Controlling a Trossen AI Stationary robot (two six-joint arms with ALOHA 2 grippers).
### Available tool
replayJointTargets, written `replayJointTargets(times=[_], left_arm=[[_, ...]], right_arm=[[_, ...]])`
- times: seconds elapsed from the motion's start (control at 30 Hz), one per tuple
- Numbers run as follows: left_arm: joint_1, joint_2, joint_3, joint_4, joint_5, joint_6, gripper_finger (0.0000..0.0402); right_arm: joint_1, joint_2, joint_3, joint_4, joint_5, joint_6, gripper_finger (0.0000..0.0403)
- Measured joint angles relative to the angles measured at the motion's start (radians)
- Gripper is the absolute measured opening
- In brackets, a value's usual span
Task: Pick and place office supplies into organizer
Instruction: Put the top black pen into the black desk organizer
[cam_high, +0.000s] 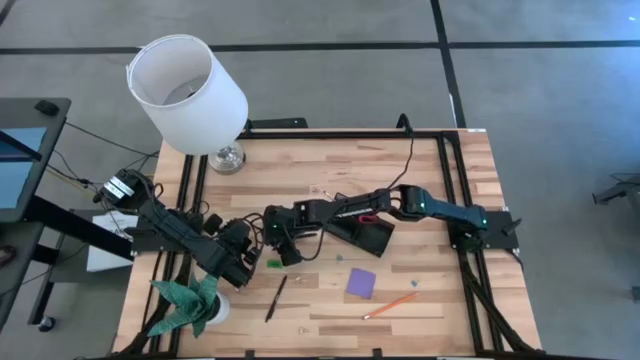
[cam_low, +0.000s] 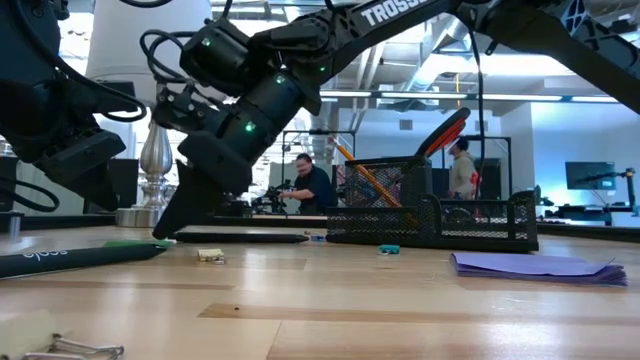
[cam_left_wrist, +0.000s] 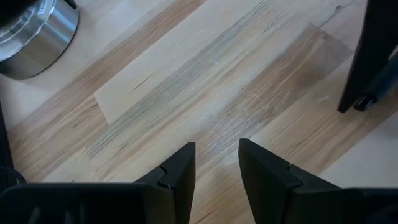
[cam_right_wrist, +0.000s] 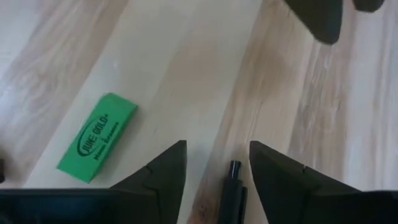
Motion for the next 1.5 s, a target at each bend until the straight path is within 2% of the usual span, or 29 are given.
replayJointTargets(times=[0.27,0.8,0.93,1.23,1.5], left_arm=[[0.0,0.0,0.0,0.003,0.0,0.0,0.0119],[0.0,0.0,0.0,0.004,0.0,0.002,0.0119],[0.0,0.0,0.0,0.004,0.0,0.003,0.0119],[0.0,0.0,0.0,0.004,0.0,0.003,0.0119],[0.0,0.0,0.0,0.004,0.0,0.005,0.0119]], right_arm=[[-0.011,-0.001,-0.021,0.007,0.004,0.027,0.013],[-0.039,-0.004,-0.021,-0.017,0.025,0.063,0.0108],[-0.039,-0.004,-0.021,-0.016,0.021,0.062,0.0086],[-0.04,-0.005,-0.02,0.007,0.028,0.041,0.0005],[-0.042,-0.005,-0.021,0.019,0.029,0.044,0.0001]])
